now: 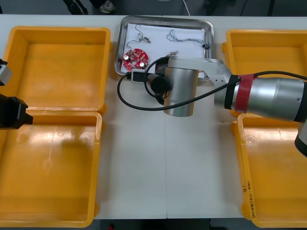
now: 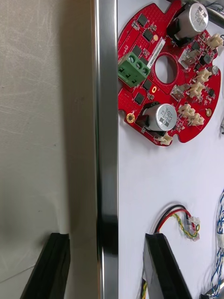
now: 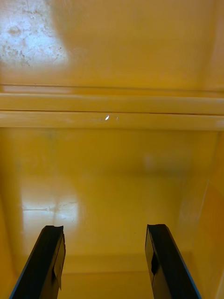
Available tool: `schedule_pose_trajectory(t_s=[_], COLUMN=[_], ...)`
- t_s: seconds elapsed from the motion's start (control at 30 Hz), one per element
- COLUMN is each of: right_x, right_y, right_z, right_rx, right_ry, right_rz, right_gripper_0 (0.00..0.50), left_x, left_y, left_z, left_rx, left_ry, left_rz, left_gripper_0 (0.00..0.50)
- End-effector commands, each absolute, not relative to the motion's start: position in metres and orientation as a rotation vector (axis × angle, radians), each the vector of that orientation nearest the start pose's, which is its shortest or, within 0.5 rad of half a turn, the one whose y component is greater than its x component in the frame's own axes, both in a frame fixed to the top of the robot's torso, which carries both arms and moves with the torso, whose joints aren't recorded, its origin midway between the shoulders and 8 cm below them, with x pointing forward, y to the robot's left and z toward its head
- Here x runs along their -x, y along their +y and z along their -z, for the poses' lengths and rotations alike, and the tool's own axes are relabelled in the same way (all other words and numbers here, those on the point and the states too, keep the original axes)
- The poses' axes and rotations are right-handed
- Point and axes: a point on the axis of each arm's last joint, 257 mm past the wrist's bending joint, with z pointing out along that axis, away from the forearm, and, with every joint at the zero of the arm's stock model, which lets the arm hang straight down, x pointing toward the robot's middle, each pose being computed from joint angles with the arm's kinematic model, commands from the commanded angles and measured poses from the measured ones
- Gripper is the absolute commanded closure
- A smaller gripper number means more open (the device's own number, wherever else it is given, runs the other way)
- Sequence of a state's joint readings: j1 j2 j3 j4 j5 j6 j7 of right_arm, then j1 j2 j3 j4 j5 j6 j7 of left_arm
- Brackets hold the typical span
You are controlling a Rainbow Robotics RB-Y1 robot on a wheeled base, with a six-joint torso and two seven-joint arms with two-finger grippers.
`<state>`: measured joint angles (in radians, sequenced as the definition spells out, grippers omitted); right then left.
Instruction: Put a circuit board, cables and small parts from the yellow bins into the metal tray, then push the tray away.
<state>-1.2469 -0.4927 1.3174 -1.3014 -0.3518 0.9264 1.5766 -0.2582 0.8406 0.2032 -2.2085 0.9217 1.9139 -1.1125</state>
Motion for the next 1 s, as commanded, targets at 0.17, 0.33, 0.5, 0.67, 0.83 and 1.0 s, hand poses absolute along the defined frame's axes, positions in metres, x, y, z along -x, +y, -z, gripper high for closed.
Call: schedule_pose_trajectory(t_s=[0.17, 0.33, 0.5, 0.67, 0.83, 1.0], right_x=[-0.62, -0.601, -0.582, -0.555, -0.526, -0.492], right_y=[-0.014, -0.009, -0.003, 0.005, 0.008, 0.004], right_z=[0.157, 0.152, 0.138, 0.121, 0.126, 0.132], right_rx=[1.538, 1.55, 1.558, 1.573, 1.58, 1.54], right_ry=[1.625, 1.645, 1.648, 1.64, 1.678, 1.759], right_rz=[0.692, 0.708, 0.718, 0.726, 0.67, 0.54], right_gripper_0=[0.0, 0.0, 0.0, 0.0, 0.0, 0.0], left_x=[-0.38, -0.38, -0.38, -0.38, -0.38, -0.38], left_y=[0.351, 0.351, 0.351, 0.351, 0.351, 0.351], left_z=[0.134, 0.134, 0.134, 0.134, 0.134, 0.134], left_rx=[-0.085, -0.085, -0.085, -0.085, -0.085, -0.085], left_ry=[2.654, 2.654, 2.654, 2.654, 2.654, 2.654], left_rz=[-0.051, -0.051, -0.051, -0.051, -0.051, -0.051], left_gripper_0=[0.0, 0.0, 0.0, 0.0, 0.0, 0.0])
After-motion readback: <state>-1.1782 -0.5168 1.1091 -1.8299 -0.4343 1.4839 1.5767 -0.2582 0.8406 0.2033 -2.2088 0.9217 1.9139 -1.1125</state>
